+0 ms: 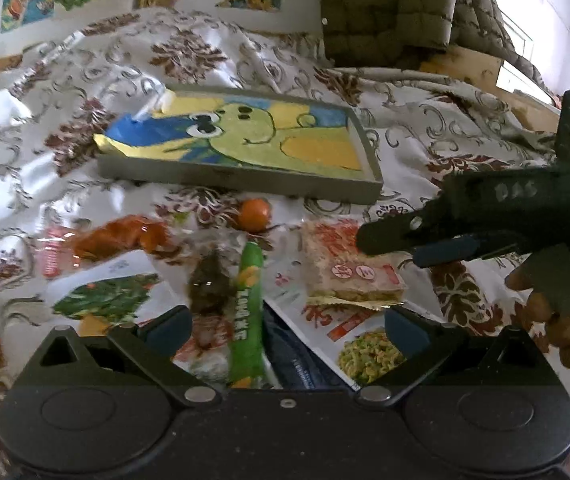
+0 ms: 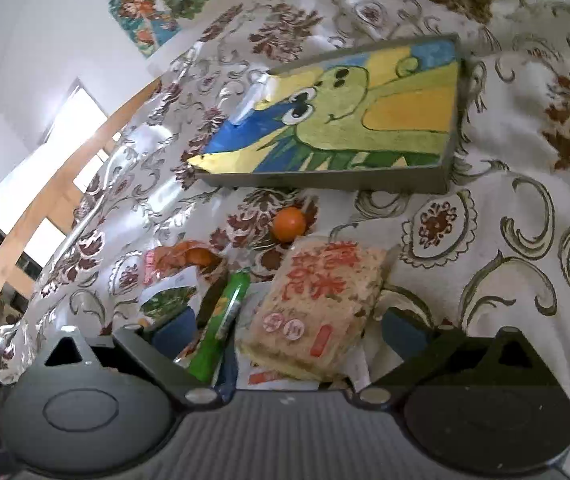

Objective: Organize snacks
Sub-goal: 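Grasp the rice cracker pack with the right tool while the left tool grasps the green sausage stick, then lift the rice cracker pack with the right tool while the left tool carries the green stick, then lower the cracker pack into the tray with the right tool while the left sets the stick, then open both tools and withdraw them from the tray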

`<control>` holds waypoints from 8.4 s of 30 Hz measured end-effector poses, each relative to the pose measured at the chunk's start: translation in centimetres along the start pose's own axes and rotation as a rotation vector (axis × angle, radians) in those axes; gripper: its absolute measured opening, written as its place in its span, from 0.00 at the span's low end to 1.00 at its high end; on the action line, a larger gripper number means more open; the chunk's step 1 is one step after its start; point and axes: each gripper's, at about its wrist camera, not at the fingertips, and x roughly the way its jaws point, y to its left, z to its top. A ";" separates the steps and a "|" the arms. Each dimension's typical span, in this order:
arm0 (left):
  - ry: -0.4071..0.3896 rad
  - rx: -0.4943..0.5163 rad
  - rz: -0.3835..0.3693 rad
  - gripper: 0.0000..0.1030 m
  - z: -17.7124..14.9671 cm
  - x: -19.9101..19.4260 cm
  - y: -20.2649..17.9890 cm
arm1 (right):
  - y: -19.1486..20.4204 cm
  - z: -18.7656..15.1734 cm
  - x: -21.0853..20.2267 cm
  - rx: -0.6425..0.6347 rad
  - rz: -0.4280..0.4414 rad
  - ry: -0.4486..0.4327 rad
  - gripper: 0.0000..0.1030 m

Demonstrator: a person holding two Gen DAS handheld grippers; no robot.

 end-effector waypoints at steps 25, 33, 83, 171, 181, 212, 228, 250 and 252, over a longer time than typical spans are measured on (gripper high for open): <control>0.075 -0.196 -0.002 0.59 -0.7 2.8 2.0 | -1.0 -0.8 2.2 0.101 -0.012 0.010 0.63; 0.108 -0.195 0.034 0.41 -0.4 3.1 2.4 | -2.1 -0.7 2.9 0.175 0.005 0.016 0.61; 0.143 -0.354 0.054 0.18 -0.2 3.5 3.4 | -2.3 2.8 7.2 0.090 0.185 -0.074 0.61; -0.087 -0.397 0.085 0.18 10.2 4.8 2.9 | -4.5 8.3 0.3 0.157 0.109 -0.429 0.17; -0.116 -0.377 0.035 0.18 15.9 12.0 2.8 | -8.1 10.1 3.5 0.234 0.088 -0.486 0.17; -0.029 -0.318 0.103 0.19 16.5 20.6 1.9 | -8.1 10.9 6.3 0.102 -0.133 -0.354 0.45; -0.097 -0.357 0.147 0.71 17.9 17.3 3.2 | -8.0 11.9 4.6 0.094 -0.097 -0.372 1.00; -0.191 -0.273 0.376 0.99 14.6 3.2 4.1 | -2.4 9.0 -1.2 -0.061 -0.231 -0.504 1.00; -0.188 -0.261 0.385 0.99 13.7 1.6 4.4 | -1.4 8.2 -2.0 -0.097 -0.230 -0.510 1.00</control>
